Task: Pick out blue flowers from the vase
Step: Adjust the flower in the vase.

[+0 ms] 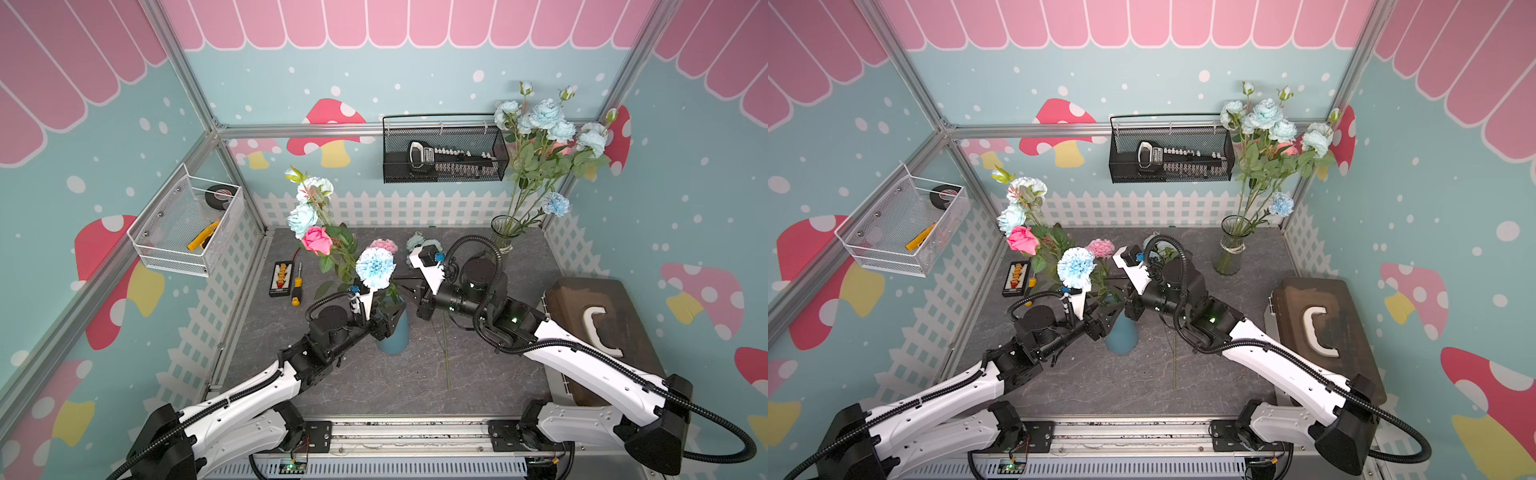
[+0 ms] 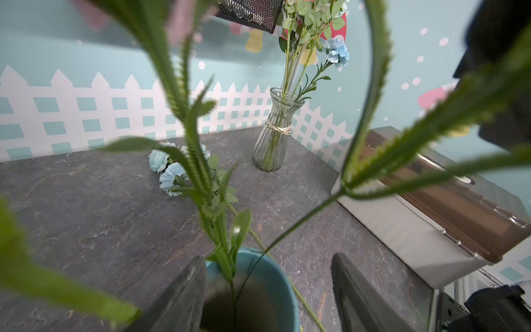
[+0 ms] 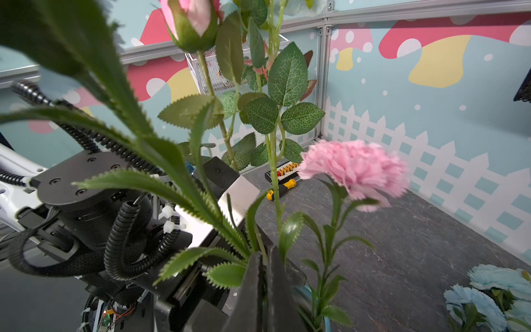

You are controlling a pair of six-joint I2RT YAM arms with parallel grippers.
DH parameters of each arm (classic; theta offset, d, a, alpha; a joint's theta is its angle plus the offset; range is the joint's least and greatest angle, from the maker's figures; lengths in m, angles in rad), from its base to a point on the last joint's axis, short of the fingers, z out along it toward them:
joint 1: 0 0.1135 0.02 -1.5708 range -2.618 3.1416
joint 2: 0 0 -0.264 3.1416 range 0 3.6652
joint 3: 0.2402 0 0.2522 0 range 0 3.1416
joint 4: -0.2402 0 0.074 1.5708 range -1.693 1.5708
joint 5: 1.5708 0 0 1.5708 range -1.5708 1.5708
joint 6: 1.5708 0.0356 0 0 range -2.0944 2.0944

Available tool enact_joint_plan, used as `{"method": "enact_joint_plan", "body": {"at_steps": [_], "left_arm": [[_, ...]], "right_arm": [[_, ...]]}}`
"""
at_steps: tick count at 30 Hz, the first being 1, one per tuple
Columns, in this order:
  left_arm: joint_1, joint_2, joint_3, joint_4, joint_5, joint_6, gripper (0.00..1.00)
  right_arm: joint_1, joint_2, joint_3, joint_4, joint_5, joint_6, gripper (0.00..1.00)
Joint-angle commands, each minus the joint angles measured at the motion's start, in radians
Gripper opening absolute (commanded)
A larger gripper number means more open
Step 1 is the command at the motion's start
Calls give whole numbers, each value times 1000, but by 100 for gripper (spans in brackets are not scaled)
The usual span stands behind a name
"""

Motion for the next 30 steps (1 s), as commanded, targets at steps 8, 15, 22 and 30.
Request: {"method": "enact_joint_plan", "body": {"at_steps": [8,15,22,30], "left_arm": [[-7,26,43,68,-41,23,56],[-12,20,49,61,-26,23,26],[-15,-12,65,38,-14,27,8],[-17,-51,94,0,0,33,0]], "right_arm": [[1,-39,-40,42,-27,18,1],[0,-49,-46,41,-33,19,3],[1,-52,-46,44,-48,28,7],[-1,-92,-78,37,-20,22,33]]}}
